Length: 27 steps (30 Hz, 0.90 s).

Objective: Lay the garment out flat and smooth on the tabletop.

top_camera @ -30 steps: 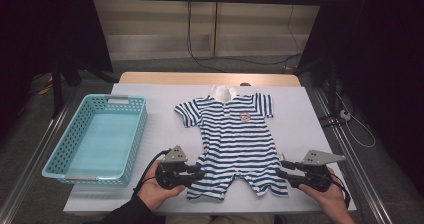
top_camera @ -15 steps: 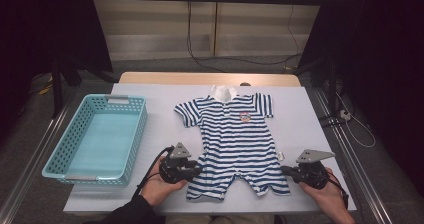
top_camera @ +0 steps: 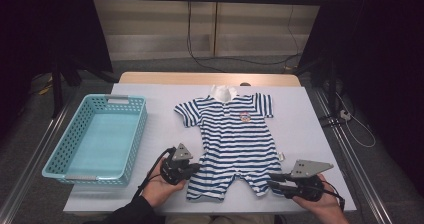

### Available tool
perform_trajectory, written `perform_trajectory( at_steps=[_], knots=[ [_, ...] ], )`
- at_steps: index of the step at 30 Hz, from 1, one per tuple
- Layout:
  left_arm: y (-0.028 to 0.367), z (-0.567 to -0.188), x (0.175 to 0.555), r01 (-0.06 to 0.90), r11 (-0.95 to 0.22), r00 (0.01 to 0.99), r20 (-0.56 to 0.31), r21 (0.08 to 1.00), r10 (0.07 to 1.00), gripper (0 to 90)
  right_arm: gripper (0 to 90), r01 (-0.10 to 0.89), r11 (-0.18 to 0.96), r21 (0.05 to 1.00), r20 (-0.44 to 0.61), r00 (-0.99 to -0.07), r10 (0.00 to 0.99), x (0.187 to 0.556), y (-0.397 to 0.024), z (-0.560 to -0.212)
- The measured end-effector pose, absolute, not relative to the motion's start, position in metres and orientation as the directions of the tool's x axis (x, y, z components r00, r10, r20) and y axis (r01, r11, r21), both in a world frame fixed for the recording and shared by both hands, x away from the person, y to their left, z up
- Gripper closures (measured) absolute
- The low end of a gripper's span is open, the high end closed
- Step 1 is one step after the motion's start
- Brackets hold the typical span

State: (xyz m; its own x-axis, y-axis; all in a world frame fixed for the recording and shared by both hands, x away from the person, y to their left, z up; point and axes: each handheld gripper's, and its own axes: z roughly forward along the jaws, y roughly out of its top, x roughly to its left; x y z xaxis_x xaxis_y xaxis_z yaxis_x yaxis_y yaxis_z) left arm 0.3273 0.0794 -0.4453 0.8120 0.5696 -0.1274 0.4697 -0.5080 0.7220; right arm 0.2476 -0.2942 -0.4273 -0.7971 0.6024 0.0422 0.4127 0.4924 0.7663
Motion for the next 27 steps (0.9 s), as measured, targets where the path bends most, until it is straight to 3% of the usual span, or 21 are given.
perform_trajectory(
  at_steps=[6,10,12,16,19,25,27],
  knots=[
    [0.095,-0.433,0.319,0.466,-0.478,0.816,-0.153,0.744,0.558,89.0,63.2,0.394,0.552,0.735,0.048,-0.843,0.536,0.243,-0.275,-0.432],
    [0.094,-0.44,0.323,0.479,-0.504,0.801,-0.124,0.718,0.585,88.6,60.0,0.382,0.599,0.704,0.03,-0.859,0.512,0.244,-0.266,-0.438],
    [0.094,-0.442,0.325,0.484,-0.506,0.797,-0.121,0.714,0.592,88.5,62.2,0.387,0.613,0.689,0.028,-0.859,0.511,0.245,-0.262,-0.44],
    [0.092,-0.444,0.327,0.487,-0.506,0.792,-0.116,0.712,0.599,88.6,76.6,0.391,0.633,0.668,0.023,-0.861,0.508,0.249,-0.258,-0.443],
    [0.093,-0.445,0.329,0.5,-0.501,0.785,-0.126,0.706,0.606,88.6,77.5,0.381,0.636,0.672,0.023,-0.868,0.496,0.248,-0.255,-0.441],
    [0.092,-0.447,0.33,0.514,-0.496,0.777,-0.134,0.7,0.615,88.5,77.3,0.435,0.502,0.748,0.177,-0.859,0.48,0.248,-0.259,-0.433],
    [0.092,-0.447,0.331,0.512,-0.502,0.781,-0.135,0.697,0.61,88.0,67.7,0.452,0.472,0.757,0.223,-0.857,0.465,0.25,-0.259,-0.433]
  ],
)
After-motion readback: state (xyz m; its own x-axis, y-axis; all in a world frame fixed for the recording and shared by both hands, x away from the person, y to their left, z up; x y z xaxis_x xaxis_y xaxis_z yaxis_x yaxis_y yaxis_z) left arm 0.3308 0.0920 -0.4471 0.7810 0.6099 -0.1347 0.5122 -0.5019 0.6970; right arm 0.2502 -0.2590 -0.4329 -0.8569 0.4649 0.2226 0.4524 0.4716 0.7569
